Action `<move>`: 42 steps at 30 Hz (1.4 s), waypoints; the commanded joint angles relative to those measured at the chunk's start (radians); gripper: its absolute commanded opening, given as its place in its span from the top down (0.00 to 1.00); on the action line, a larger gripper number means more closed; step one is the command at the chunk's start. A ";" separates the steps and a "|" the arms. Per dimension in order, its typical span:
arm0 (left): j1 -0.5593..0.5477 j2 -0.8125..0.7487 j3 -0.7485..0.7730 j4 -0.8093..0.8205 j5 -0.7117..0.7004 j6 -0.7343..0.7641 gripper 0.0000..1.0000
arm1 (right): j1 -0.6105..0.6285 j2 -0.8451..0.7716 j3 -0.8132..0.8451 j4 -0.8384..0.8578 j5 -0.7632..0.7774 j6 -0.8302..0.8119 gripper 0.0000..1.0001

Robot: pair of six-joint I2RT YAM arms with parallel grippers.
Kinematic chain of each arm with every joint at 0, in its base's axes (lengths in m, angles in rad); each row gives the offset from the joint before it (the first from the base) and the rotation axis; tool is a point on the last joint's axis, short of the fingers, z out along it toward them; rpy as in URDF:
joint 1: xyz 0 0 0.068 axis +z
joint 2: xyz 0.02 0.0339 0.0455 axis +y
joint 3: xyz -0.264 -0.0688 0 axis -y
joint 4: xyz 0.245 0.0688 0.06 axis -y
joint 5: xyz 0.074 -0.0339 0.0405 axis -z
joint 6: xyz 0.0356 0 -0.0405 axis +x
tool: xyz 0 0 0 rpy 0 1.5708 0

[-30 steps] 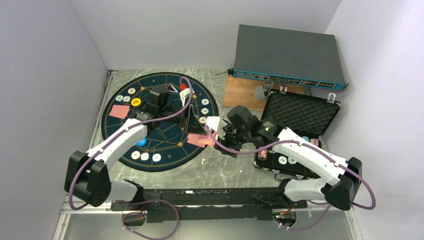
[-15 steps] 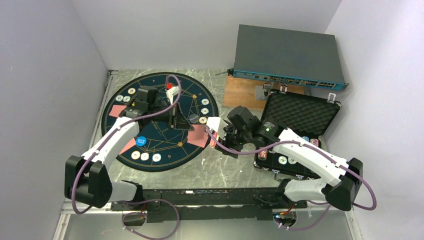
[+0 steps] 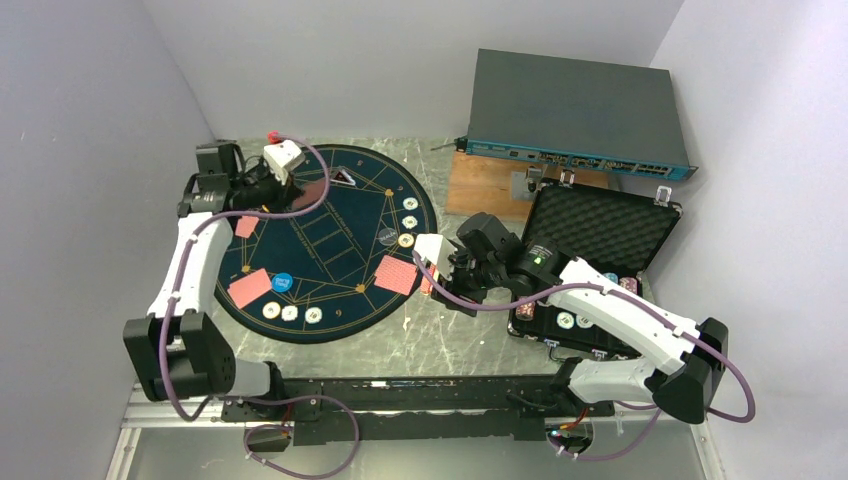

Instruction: Distribute texas hold em gaming equipment

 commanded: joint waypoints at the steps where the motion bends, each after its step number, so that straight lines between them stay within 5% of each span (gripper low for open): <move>1: 0.073 0.106 -0.014 0.309 -0.096 0.613 1.00 | 0.004 -0.018 0.002 0.049 -0.017 0.009 1.00; 8: 0.113 0.474 0.279 0.329 -0.032 0.972 1.00 | 0.004 0.003 0.018 0.033 -0.005 0.003 1.00; 13: 0.132 0.625 0.411 0.177 0.052 1.214 1.00 | 0.004 0.012 0.020 0.014 0.001 0.001 1.00; 25: 0.132 0.758 0.400 -0.003 0.027 1.592 1.00 | -0.005 0.043 0.025 0.006 0.007 0.003 1.00; 33: 0.136 0.776 0.353 -0.102 -0.045 1.705 1.00 | -0.008 0.043 0.021 -0.004 0.011 0.001 1.00; 42: 0.138 0.822 0.396 -0.131 -0.112 1.715 0.58 | -0.008 0.041 0.027 -0.008 0.013 0.007 1.00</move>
